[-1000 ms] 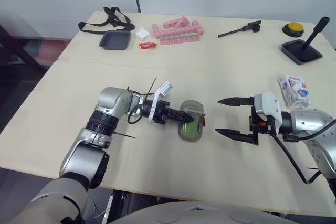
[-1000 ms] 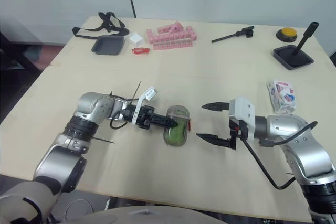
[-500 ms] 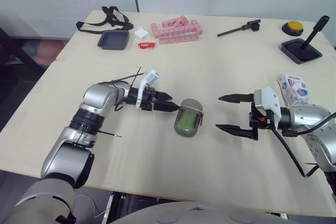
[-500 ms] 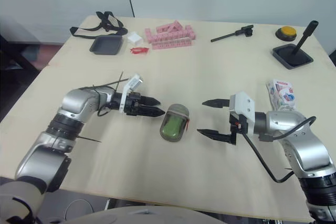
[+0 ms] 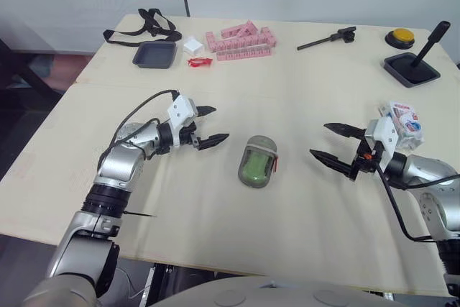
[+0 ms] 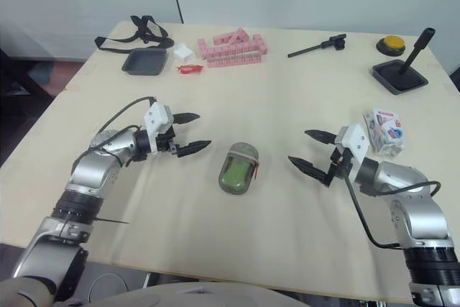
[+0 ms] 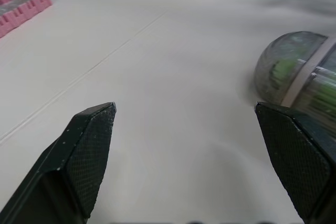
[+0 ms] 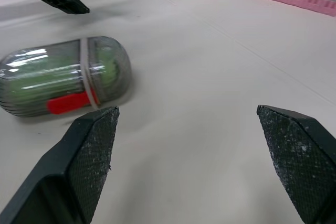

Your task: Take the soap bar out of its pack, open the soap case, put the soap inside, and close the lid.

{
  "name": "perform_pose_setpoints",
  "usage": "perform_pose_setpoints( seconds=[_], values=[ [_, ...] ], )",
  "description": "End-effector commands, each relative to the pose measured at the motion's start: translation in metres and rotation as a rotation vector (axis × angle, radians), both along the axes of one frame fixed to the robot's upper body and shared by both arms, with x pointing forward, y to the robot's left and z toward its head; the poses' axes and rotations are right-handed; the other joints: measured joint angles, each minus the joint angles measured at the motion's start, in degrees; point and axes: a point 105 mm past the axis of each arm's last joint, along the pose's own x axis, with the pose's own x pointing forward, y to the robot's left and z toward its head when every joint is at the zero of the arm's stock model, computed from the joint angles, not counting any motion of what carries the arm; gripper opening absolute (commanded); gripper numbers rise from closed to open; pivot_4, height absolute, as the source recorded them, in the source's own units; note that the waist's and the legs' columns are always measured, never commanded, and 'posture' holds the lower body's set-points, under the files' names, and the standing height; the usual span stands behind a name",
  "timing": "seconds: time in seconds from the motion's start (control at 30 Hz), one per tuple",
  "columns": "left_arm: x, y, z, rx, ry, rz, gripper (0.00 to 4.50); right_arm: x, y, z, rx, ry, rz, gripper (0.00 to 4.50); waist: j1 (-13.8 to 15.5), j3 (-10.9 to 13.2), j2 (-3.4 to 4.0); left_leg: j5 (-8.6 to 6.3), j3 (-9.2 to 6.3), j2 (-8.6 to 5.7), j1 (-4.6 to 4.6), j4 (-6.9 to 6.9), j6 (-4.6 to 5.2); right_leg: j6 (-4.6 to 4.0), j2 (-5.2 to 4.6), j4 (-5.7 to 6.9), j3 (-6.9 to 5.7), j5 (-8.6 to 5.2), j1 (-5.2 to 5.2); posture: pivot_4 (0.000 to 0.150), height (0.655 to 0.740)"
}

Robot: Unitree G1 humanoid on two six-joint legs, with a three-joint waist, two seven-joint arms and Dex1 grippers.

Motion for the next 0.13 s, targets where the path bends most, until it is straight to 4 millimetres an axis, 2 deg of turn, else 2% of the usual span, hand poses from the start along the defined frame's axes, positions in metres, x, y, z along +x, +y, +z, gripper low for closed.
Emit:
perform_pose_setpoints(
  seconds=[0.03,0.13],
  values=[
    [0.0055,0.0107,-0.0003,0.012,-0.044,0.093,4.48,0.0008,-0.0064,0.0027,-0.004,-0.050,-0.047,4.50,-0.11,0.00,0.00,0.00,0.00,0.00,0.01,0.00,0.00,0.00,0.00,0.00,0.00,0.00,0.00,0.150,0.7109],
    [0.0051,0.0108,-0.0021,0.028,-0.050,0.105,4.48,0.0014,-0.0077,0.0010,0.000,-0.052,-0.062,4.50,-0.15,0.00,0.00,0.00,-0.01,0.01,0.00,-0.01,0.00,0.00,0.01,0.02,-0.01,0.00,-0.02,0.150,0.7109]
  ],
)
